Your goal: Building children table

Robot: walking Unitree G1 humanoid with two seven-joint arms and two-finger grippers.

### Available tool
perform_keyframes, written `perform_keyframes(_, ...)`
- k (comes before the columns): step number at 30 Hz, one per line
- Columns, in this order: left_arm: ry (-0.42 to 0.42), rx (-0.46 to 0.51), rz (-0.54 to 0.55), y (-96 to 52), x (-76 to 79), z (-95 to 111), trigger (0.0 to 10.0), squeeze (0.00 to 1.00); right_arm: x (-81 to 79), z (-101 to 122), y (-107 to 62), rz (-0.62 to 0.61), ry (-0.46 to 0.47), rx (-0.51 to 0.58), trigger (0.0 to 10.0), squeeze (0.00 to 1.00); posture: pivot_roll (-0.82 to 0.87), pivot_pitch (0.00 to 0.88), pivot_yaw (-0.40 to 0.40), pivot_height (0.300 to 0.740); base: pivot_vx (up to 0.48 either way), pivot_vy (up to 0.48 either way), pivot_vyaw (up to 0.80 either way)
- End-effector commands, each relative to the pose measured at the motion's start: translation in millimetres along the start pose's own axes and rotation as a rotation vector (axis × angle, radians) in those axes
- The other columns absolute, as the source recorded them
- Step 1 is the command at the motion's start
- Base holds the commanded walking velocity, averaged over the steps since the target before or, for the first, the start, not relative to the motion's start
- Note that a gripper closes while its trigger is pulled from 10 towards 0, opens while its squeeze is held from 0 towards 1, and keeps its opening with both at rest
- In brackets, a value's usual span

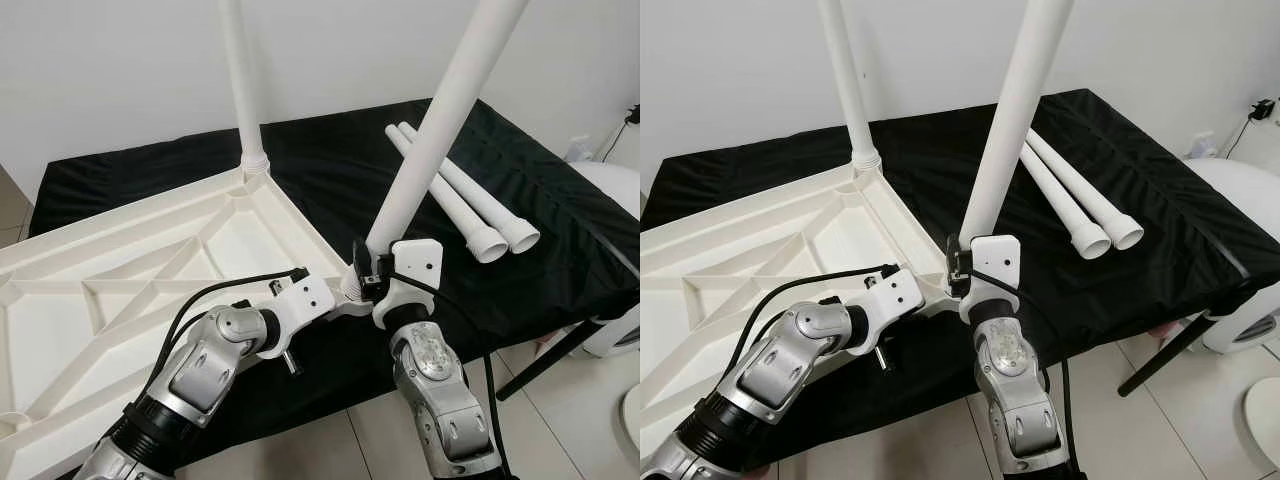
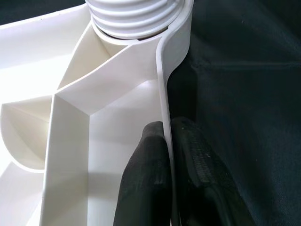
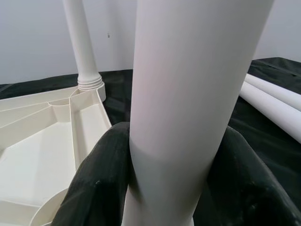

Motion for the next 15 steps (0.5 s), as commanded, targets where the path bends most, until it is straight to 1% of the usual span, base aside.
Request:
perform_keyframes(1, 0.047, 0.070, 0.078, -5.7, -15.0, 18.5, 10.0, 0.00, 40.3, -32.8, -6.8, -0.220, -0.044, -0.136, 10.0, 0.00, -0.11, 0.106, 0.033, 0.740, 0.000, 0.000, 0.00)
perform_keyframes(4, 0.046, 0.071, 0.078, -5.7, -15.1, 18.5, 10.0, 0.00, 40.5, -32.9, -6.2, -0.219, -0.048, -0.136, 10.0, 0.00, -0.11, 0.106, 0.033, 0.740, 0.000, 0.000, 0.00)
perform_keyframes(8, 0.046, 0.070, 0.080, -5.6, -15.5, 18.5, 10.0, 0.00, 40.1, -43.0, -4.5, -0.199, -0.041, -0.211, 10.0, 0.00, -0.11, 0.107, 0.033, 0.740, 0.000, 0.000, 0.00)
perform_keyframes(12, 0.047, 0.070, 0.082, -5.4, -15.9, 18.9, 10.0, 0.00, 44.0, -46.7, -0.2, -0.206, -0.045, -0.255, 10.0, 0.00, -0.11, 0.106, 0.033, 0.740, 0.000, 0.000, 0.00)
perform_keyframes(15, 0.047, 0.071, 0.083, -5.5, -16.3, 19.0, 10.0, 0.00, 45.4, -41.3, 5.2, -0.231, -0.063, -0.230, 10.0, 0.00, -0.11, 0.106, 0.032, 0.740, 0.000, 0.000, 0.00)
Point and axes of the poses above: a point about 5 cm out from each wrist's last joint towards the gripper, its own y axis pointing out of the wrist towards the gripper, its own z axis along the axis of the wrist's last joint, x = y × z, the point moved 4 cm from there along y, pointing out of the wrist towards the gripper, and after that the axes turned 12 degrees about y, right-handed, at the moved point
